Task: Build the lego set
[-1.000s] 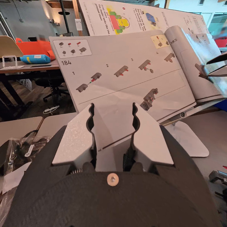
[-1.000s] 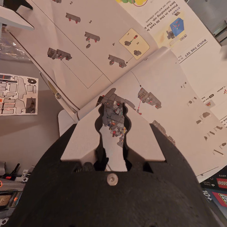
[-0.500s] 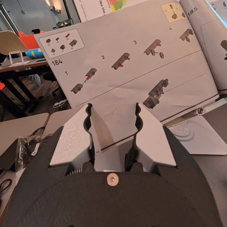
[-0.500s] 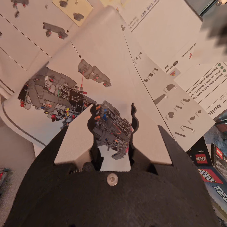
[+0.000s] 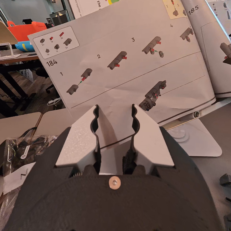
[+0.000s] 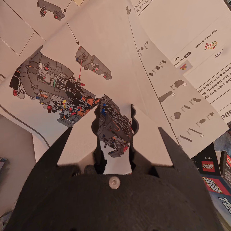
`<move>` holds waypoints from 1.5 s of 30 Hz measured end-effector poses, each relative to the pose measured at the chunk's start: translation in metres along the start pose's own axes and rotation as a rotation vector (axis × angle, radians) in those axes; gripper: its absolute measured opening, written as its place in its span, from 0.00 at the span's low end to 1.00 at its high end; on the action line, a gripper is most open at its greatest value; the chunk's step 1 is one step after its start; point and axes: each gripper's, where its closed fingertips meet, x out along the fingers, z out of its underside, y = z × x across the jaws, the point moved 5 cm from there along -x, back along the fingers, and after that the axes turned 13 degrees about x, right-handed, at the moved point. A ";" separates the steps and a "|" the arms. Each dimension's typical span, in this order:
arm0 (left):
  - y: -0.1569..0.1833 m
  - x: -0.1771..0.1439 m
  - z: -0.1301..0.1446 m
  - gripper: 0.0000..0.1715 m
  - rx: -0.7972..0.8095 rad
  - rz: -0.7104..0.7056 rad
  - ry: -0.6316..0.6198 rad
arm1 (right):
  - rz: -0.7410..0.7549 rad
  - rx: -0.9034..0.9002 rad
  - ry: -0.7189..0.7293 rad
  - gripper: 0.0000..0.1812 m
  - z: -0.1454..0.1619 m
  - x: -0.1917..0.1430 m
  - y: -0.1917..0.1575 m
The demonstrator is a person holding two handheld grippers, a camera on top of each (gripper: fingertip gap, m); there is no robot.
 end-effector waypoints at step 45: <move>0.038 0.014 -0.032 0.00 0.073 0.073 0.041 | 0.014 -0.053 0.088 0.27 -0.019 -0.028 -0.021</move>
